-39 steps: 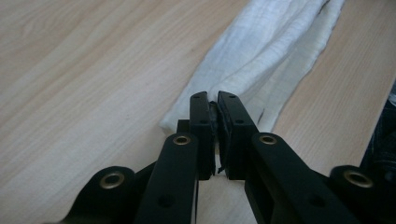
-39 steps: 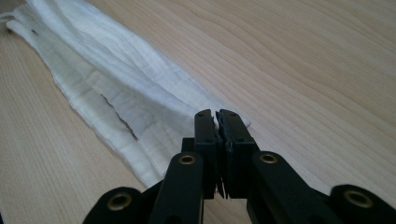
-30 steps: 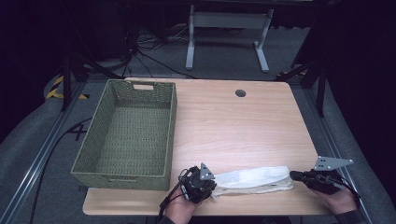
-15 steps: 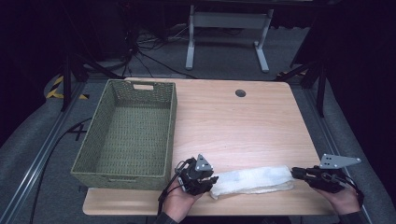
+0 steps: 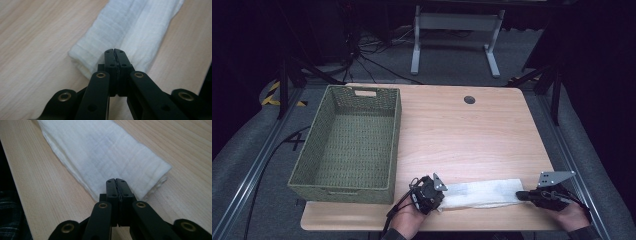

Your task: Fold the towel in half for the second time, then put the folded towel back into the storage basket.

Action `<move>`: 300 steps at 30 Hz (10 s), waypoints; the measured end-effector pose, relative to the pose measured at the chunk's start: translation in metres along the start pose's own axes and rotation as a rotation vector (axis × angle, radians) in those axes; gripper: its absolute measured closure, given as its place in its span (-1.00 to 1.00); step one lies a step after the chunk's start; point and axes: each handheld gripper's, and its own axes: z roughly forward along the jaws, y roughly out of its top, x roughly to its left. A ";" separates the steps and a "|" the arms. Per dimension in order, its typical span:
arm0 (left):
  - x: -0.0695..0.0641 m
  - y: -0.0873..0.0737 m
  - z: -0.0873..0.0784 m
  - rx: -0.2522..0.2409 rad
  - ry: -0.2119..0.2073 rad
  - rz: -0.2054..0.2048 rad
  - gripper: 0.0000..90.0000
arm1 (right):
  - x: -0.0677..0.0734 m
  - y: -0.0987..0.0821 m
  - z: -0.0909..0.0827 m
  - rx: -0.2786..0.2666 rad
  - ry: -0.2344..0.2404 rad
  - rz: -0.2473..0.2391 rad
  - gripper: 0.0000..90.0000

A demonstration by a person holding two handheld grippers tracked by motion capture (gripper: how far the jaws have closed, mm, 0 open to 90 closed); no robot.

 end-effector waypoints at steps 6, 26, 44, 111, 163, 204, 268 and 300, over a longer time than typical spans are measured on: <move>0.006 0.004 0.002 -0.010 0.011 -0.015 0.99 | -0.007 0.007 0.004 0.002 -0.018 0.003 1.00; 0.029 0.048 -0.001 -0.144 0.019 -0.015 0.99 | 0.002 0.034 0.014 -0.076 0.021 -0.015 0.99; 0.024 0.061 0.039 -0.031 -0.044 0.069 0.99 | 0.021 0.051 0.046 0.016 0.071 -0.097 1.00; -0.001 0.042 0.021 -0.046 -0.146 0.192 0.29 | 0.003 0.116 0.076 -0.102 0.139 -0.179 0.36; 0.035 0.060 0.018 -0.142 -0.094 0.156 -0.29 | 0.080 0.092 0.097 0.025 0.427 -0.474 0.78; 0.054 0.103 0.072 -0.025 -0.226 0.282 0.69 | 0.073 0.093 0.097 0.044 0.452 -0.431 0.78; 0.072 0.129 -0.079 -0.196 -0.101 0.289 0.75 | 0.059 0.213 0.049 -0.160 0.338 -0.394 0.78; 0.168 0.067 -0.175 -0.295 -0.047 0.302 0.75 | 0.117 0.346 0.092 -0.217 0.316 -0.434 0.78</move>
